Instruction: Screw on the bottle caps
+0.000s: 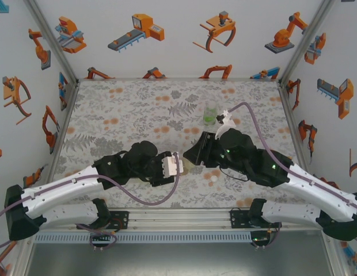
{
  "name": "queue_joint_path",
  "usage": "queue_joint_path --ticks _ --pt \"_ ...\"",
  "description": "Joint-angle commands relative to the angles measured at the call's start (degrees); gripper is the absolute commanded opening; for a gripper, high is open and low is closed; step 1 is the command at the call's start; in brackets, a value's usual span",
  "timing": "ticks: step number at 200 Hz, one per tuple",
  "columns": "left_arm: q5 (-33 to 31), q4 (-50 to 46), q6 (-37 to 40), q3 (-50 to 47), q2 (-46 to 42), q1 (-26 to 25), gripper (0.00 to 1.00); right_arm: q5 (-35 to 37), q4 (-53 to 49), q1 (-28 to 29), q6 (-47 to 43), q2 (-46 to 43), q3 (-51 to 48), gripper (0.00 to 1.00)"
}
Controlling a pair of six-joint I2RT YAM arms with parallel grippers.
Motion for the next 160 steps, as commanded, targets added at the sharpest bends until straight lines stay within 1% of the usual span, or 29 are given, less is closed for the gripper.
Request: queue_joint_path --ticks 1,35,54,64,92,109,124,160 --pt "4.6 0.9 0.9 2.2 -1.3 -0.3 0.0 -1.2 2.6 0.0 -17.0 -2.2 2.4 0.51" --pt "7.9 -1.9 0.8 3.2 -1.4 -0.2 0.0 -9.8 2.0 0.0 -38.7 -4.0 4.1 0.51" --pt "9.7 -2.4 0.4 3.3 -1.8 -0.2 0.0 -18.0 0.5 0.0 -51.9 -4.6 4.9 0.51" --pt "10.8 -2.6 0.3 3.4 -2.1 -0.3 0.0 -22.1 -1.8 0.0 -58.5 -4.3 6.0 0.51" --pt "13.7 -3.6 -0.1 3.8 -2.3 -0.2 0.0 -32.4 -9.7 0.0 -73.3 -1.9 10.2 0.53" --pt "15.2 -4.5 -0.4 4.1 -1.8 -0.2 0.0 -37.5 -13.4 0.0 -79.6 -0.5 12.0 0.54" --pt "16.3 -5.7 -0.9 4.7 -1.1 -0.2 0.0 -40.8 -15.4 0.0 -82.1 0.5 12.8 0.54" --pt "18.2 -6.2 -1.4 5.2 -0.1 -0.3 0.0 -41.4 -15.2 0.1 -83.0 1.8 12.0 0.52"
